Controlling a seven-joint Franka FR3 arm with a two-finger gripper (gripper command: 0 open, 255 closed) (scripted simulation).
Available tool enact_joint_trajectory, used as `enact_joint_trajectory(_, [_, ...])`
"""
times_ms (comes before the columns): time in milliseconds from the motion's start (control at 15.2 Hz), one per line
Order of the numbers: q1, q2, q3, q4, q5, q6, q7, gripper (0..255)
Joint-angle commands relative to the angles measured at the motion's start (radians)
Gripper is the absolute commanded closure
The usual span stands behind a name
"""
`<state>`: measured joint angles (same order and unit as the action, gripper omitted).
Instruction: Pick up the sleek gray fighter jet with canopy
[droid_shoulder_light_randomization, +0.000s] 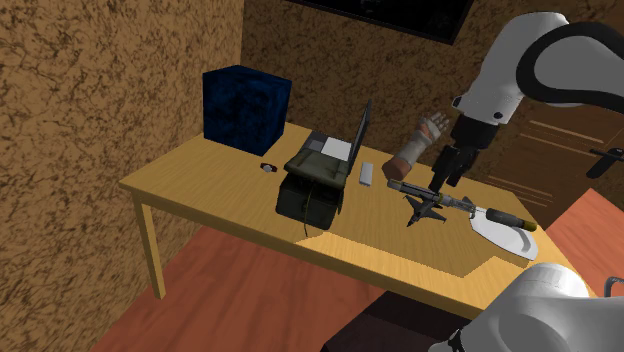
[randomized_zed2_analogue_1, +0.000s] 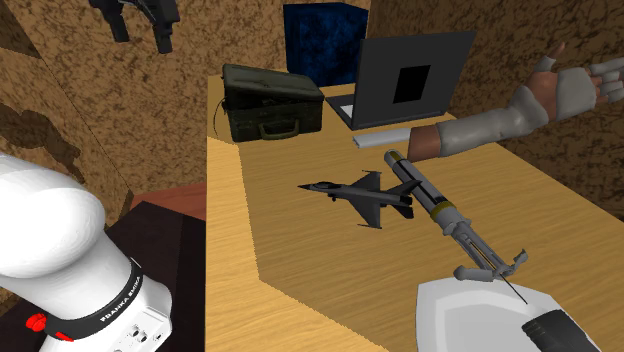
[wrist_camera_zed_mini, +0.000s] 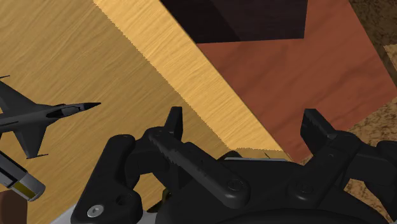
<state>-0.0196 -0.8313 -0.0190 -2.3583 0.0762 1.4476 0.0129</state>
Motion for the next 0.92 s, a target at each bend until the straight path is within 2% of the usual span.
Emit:
enact_joint_trajectory(0, [0.0,0.0,0.0,0.0,0.0,0.0,0.0,0])
enact_joint_trajectory(462, [-0.039,0.058,-0.116,-0.104,-0.11,0.172,-0.15,0])
enact_joint_trajectory(858, [-0.07,0.167,-0.222,-0.143,-0.188,0.337,-0.273,0])
